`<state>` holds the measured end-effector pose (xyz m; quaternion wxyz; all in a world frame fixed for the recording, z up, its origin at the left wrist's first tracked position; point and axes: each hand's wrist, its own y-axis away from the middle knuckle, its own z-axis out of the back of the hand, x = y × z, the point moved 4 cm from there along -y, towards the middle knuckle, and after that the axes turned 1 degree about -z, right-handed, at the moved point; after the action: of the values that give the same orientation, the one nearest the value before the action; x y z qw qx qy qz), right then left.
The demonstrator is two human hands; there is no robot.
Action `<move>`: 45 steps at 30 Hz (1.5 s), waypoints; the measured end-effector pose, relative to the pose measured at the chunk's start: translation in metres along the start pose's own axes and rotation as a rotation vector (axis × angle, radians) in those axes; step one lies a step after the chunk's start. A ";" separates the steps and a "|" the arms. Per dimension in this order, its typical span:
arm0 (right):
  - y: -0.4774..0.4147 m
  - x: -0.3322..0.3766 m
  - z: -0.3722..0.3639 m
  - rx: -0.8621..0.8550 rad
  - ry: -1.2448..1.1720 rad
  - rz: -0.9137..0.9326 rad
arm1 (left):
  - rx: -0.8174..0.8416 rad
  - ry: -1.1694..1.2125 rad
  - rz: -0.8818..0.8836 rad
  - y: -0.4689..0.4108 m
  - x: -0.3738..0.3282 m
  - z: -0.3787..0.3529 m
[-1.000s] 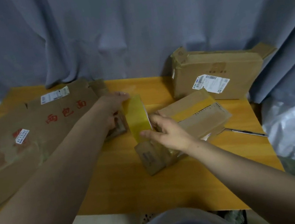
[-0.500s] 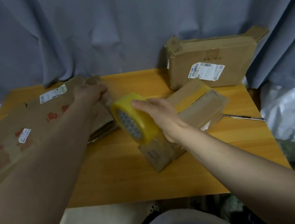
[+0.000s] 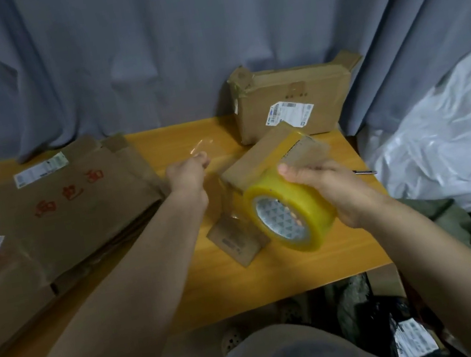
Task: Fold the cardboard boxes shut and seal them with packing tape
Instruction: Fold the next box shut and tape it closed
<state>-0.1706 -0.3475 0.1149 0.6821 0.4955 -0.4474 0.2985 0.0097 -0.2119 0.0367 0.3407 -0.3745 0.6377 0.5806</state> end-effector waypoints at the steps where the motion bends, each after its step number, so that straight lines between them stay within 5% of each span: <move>1: 0.004 -0.004 0.005 -0.018 0.007 -0.026 | -0.021 0.010 0.001 -0.002 -0.001 0.001; 15: 0.016 -0.038 0.030 -0.177 0.023 -0.160 | -0.093 -0.121 0.031 -0.013 0.027 -0.001; 45: 0.005 -0.045 0.025 -0.161 0.140 -0.250 | -0.064 -0.199 0.206 -0.027 0.050 -0.002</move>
<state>-0.2019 -0.3679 0.0790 0.7808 0.4692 -0.3560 0.2084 0.0085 -0.2195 -0.0195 0.3287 -0.2583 0.6171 0.6667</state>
